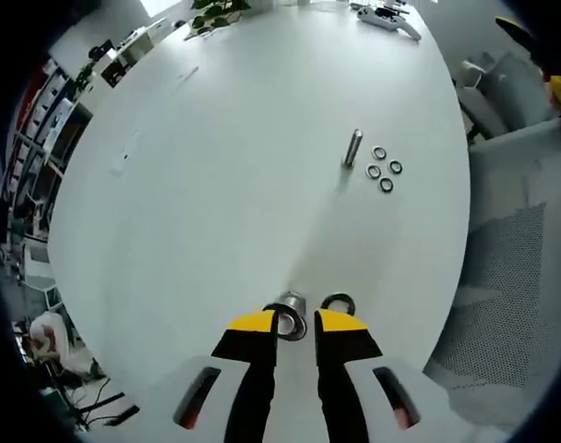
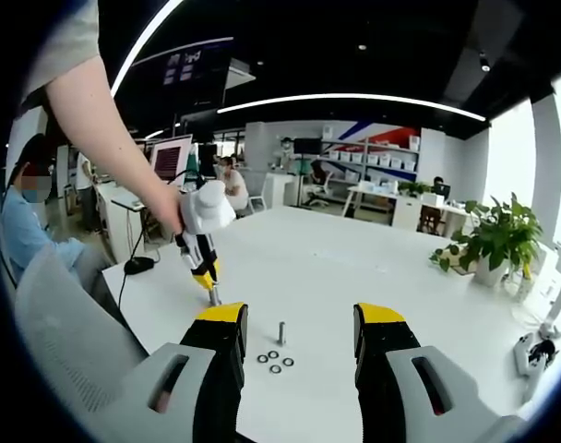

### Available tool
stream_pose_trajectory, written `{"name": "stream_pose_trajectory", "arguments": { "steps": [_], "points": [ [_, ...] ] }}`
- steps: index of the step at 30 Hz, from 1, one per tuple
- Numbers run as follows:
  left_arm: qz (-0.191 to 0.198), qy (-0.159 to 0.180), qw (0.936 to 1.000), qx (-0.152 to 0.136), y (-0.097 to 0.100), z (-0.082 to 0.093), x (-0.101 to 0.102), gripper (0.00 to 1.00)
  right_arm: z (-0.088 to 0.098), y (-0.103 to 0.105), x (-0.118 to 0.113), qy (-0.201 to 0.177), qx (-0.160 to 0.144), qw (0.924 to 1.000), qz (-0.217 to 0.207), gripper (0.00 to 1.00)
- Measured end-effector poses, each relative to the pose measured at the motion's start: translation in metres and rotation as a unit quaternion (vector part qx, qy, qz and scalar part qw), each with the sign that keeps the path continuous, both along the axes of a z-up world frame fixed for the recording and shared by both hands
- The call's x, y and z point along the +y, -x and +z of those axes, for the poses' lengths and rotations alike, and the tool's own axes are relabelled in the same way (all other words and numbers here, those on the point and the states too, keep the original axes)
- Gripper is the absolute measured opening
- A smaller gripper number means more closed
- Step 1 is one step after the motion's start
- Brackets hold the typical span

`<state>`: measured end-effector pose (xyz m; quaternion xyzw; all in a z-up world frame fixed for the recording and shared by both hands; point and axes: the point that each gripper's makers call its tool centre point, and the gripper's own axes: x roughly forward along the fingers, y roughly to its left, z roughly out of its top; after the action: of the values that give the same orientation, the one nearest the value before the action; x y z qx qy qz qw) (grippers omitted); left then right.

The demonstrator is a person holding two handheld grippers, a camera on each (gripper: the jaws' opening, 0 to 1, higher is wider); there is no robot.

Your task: Place the washer onto the threaded stud by aligning its center hole with the stud, sliding it down to the base, and recovering from edge contact or off-axis alignment until the washer reaches the visible bottom stop.

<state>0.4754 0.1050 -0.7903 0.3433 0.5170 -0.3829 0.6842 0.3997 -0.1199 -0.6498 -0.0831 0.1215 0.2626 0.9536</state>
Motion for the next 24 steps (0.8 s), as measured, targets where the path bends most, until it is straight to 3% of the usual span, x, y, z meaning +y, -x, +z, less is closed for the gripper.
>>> {"name": "stream_pose_trajectory", "arguments": {
  "steps": [11,24],
  "points": [
    [-0.003,0.007,0.9998,0.02,0.007,-0.01,-0.009,0.12,0.0,0.0,-0.001,0.0,0.001,1.0,-0.002,0.48],
    [0.018,0.012,0.9997,-0.008,-0.002,0.001,0.001,0.14,-0.001,0.001,0.002,0.003,0.003,1.0,0.005,0.48]
  ]
}}
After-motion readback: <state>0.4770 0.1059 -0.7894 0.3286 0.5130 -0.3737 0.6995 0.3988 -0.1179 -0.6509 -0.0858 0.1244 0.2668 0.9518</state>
